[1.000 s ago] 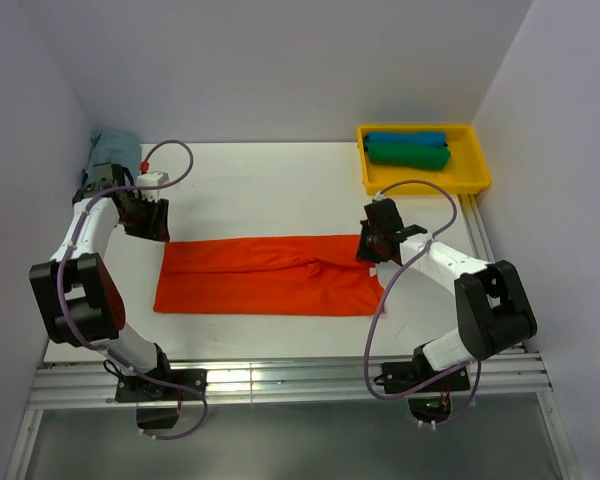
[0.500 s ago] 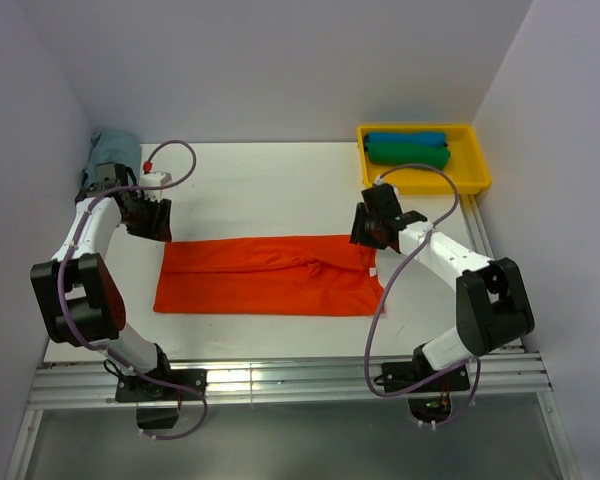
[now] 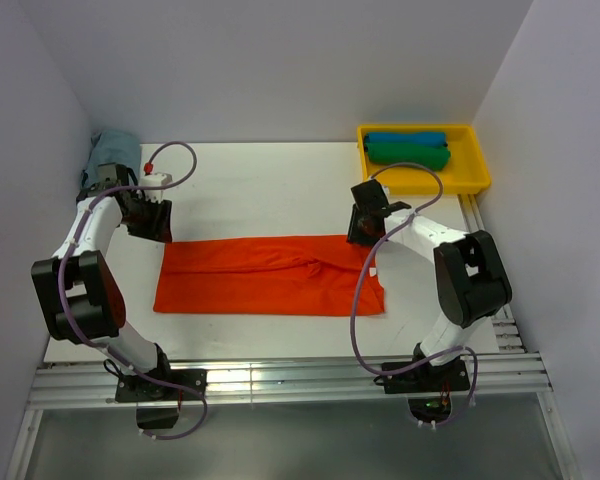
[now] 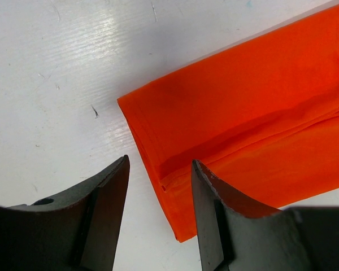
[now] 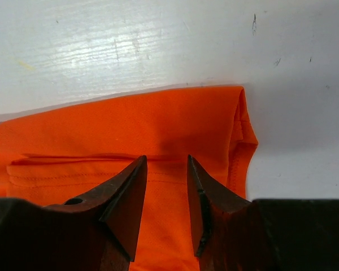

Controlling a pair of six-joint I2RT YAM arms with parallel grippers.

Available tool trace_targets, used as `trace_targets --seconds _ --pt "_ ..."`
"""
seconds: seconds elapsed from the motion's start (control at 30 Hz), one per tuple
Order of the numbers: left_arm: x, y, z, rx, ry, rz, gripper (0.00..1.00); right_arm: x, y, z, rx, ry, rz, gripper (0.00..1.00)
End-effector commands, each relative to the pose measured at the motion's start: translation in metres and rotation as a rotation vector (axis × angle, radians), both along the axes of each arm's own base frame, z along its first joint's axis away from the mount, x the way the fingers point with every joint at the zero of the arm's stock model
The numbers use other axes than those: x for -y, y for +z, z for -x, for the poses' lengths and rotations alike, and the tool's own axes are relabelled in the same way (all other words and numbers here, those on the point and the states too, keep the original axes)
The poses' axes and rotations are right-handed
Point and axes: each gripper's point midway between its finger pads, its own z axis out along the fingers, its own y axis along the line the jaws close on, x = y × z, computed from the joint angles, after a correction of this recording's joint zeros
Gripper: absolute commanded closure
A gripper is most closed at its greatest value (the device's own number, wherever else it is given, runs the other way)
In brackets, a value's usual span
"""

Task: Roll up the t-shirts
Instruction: Fold the tshirt

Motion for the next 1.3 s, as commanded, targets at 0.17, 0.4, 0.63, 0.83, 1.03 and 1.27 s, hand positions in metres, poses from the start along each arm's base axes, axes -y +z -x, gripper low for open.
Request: trace_targets --seconds 0.17,0.4,0.63,0.83,1.03,1.27 --pt "0.006 0.005 -0.003 0.004 0.001 0.017 0.47 -0.002 -0.008 0.003 -0.009 0.002 0.000 0.59" --pt "0.006 0.005 -0.002 0.002 -0.001 0.018 0.47 -0.004 -0.014 0.003 -0.019 0.003 -0.010 0.60" --pt "0.006 0.007 -0.002 0.007 -0.001 0.017 0.47 -0.007 -0.004 0.000 0.012 0.003 -0.034 0.79" --pt "0.007 0.007 0.000 0.006 -0.002 0.020 0.47 -0.008 0.021 -0.001 0.080 0.010 -0.061 0.87" --pt "0.009 0.005 0.001 0.002 -0.011 0.020 0.47 -0.012 0.047 0.013 0.162 0.037 -0.136 0.89" --pt "0.013 0.005 0.002 0.001 -0.023 0.027 0.47 -0.015 0.076 0.036 0.238 0.076 -0.214 0.89"
